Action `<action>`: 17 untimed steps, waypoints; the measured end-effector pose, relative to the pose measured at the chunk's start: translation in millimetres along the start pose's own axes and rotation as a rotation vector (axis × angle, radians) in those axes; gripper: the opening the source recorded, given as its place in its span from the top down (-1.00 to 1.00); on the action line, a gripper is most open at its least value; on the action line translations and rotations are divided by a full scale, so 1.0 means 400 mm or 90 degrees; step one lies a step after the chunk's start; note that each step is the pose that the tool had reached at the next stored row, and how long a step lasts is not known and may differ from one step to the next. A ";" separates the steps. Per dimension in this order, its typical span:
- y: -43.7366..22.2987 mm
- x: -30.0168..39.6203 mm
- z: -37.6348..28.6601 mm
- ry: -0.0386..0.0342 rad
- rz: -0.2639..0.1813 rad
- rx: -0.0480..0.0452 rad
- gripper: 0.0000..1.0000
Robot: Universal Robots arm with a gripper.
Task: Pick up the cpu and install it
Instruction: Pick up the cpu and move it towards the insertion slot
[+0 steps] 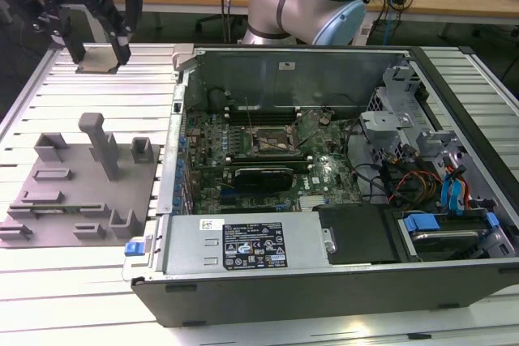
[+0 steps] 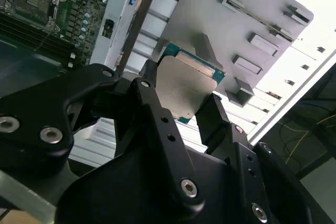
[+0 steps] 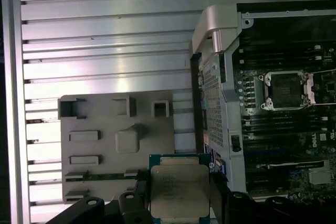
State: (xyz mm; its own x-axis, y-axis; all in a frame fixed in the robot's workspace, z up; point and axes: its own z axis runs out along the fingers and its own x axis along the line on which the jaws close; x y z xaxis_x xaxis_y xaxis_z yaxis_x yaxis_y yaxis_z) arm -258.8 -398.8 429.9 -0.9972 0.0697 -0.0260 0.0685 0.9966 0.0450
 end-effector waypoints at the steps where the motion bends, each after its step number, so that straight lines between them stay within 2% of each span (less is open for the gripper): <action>1: 0.000 -0.006 0.000 0.0000 0.000 0.0000 -0.08; 11: 0.005 -0.070 0.002 0.0000 0.000 0.0000 -0.08; 14: 0.007 -0.102 0.003 0.0000 0.001 0.0000 -0.08; 17: 0.008 -0.120 0.004 0.0000 0.001 0.0000 -0.08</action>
State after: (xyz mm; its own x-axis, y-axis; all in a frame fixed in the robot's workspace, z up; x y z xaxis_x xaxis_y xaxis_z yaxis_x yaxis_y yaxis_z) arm -210.6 -398.8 429.9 -0.9972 0.0708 -0.0260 0.0696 0.9966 0.0450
